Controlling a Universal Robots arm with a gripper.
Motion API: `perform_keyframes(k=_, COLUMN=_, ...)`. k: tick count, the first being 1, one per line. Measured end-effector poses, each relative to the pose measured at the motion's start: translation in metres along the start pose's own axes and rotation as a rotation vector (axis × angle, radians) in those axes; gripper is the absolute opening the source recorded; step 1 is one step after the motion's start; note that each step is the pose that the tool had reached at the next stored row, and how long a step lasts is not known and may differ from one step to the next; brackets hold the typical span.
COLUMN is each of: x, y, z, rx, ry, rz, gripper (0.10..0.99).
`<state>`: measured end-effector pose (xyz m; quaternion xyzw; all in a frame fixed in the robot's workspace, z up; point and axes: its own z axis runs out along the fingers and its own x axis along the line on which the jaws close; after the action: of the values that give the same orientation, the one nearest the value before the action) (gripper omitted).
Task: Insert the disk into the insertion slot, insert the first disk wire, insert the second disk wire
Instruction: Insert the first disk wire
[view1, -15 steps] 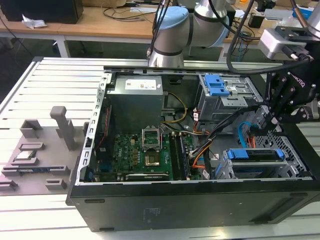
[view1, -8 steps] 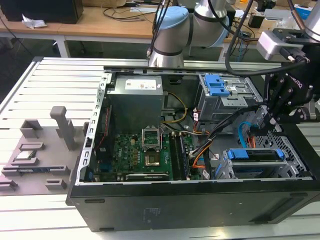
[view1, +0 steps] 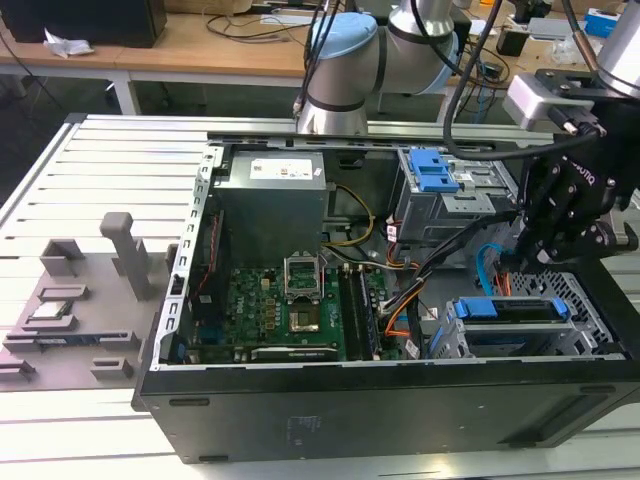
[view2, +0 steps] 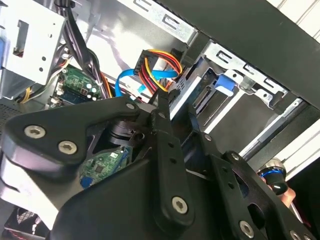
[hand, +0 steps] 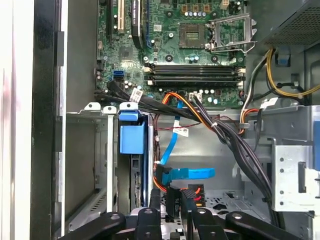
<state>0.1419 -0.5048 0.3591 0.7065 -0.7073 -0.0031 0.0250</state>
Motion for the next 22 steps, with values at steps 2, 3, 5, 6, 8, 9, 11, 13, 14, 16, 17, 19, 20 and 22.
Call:
perform_keyframes(k=2, x=0.0000, y=0.0000, z=0.0013, rx=0.000, ry=0.0079, rz=0.001, gripper=0.302)
perform_keyframes(k=3, x=0.0000, y=0.0000, z=0.0021, rx=0.000, ry=0.0106, rz=0.001, gripper=0.302)
perform_keyframes(k=5, x=-0.0001, y=-0.0001, z=0.0037, rx=0.000, ry=0.0114, rz=0.001, gripper=0.302)
perform_keyframes(k=6, x=-0.0001, y=-0.0001, z=0.0039, rx=0.000, ry=0.0117, rz=0.001, gripper=0.302)
perform_keyframes(k=8, x=-0.0001, y=-0.0001, z=0.0041, rx=0.000, ry=0.0114, rz=0.001, gripper=0.302)
perform_keyframes(k=9, x=-0.0001, y=-0.0001, z=0.0041, rx=0.000, ry=0.0115, rz=0.001, gripper=0.302)
perform_keyframes(k=11, x=-0.0001, y=-0.0001, z=0.0041, rx=0.000, ry=0.0114, rz=0.001, gripper=0.220)
perform_keyframes(k=13, x=-0.0001, y=-0.0001, z=0.0041, rx=0.000, ry=0.0115, rz=0.001, gripper=0.169)
perform_keyframes(k=14, x=-0.0001, y=-0.0001, z=0.0042, rx=0.000, ry=0.0115, rz=0.001, gripper=0.169)
perform_keyframes(k=16, x=0.0002, y=-0.0001, z=0.0043, rx=0.000, ry=0.0112, rz=0.001, gripper=0.169)
perform_keyframes(k=17, x=0.0013, y=-0.0002, z=0.0045, rx=0.000, ry=0.0110, rz=0.001, gripper=0.169)
perform_keyframes(k=19, x=0.0066, y=-0.0003, z=0.0044, rx=0.000, ry=0.0116, rz=0.000, gripper=0.169)
perform_keyframes(k=20, x=0.0091, y=-0.0002, z=0.0045, rx=0.000, ry=0.0118, rz=0.001, gripper=0.169)
perform_keyframes(k=22, x=0.0164, y=-0.0003, z=0.0051, rx=0.000, ry=0.0119, rz=0.001, gripper=0.169)
